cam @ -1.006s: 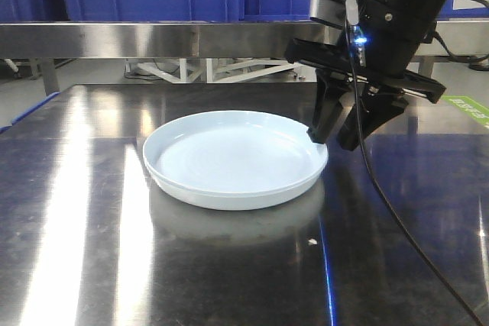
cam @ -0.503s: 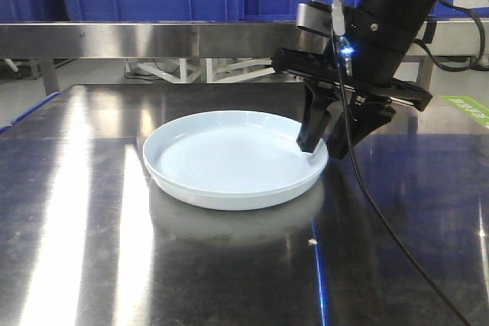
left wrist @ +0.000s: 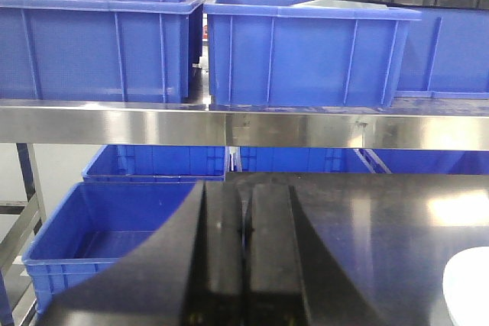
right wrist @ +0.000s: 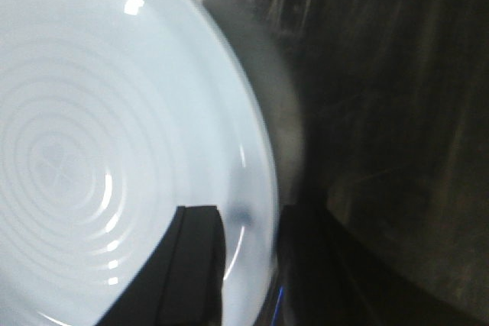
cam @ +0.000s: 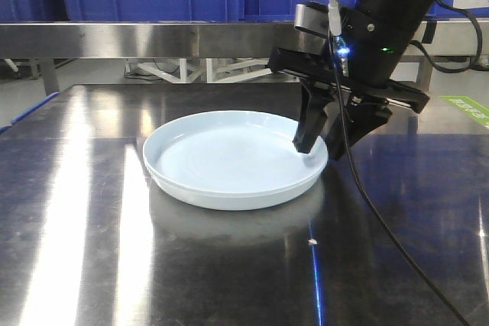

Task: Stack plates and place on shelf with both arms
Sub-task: 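Grasp the rim of the stacked plates with the right gripper, then lift the plate stack with the right gripper up high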

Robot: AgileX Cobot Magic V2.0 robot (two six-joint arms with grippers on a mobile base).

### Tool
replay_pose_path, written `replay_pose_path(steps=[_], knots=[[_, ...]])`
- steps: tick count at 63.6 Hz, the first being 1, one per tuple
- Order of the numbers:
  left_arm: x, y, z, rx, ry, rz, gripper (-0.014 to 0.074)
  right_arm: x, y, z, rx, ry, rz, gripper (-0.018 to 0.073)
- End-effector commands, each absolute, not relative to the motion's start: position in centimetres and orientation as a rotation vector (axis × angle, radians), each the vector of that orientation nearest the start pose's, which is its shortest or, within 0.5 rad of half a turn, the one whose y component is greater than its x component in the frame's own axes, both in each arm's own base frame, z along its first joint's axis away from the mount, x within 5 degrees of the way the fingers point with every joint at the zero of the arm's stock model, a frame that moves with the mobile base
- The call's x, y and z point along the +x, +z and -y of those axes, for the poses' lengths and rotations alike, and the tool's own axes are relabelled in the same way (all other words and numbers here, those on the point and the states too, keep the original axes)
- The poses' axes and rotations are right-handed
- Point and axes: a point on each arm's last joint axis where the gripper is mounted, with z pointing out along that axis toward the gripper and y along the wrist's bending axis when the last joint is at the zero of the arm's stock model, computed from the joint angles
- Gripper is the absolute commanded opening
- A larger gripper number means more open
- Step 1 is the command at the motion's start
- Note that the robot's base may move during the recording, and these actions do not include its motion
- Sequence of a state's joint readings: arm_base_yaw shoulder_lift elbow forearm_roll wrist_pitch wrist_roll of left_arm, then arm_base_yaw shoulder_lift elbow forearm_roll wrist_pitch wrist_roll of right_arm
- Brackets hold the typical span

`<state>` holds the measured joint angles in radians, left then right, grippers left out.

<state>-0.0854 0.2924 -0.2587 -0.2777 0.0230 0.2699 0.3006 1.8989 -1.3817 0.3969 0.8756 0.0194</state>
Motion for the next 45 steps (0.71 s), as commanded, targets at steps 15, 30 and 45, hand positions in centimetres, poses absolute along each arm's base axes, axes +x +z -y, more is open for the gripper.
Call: replay_pose_path(steps=[15, 30, 45], knots=[[7.94, 29.86, 0.57, 0.035, -0.080, -1.426, 0.0080, 36.70, 23.16, -14.43, -0.068, 0.607, -2.804, 0.0326], [7.94, 29.86, 0.57, 0.035, -0.080, -1.426, 0.0080, 36.71, 23.17, -14.43, -0.065, 0.609, -2.803, 0.0228], [7.94, 29.86, 0.57, 0.035, -0.080, -1.426, 0.0080, 36.71, 23.30, -14.42, -0.051, 0.611, -2.798, 0.0052]])
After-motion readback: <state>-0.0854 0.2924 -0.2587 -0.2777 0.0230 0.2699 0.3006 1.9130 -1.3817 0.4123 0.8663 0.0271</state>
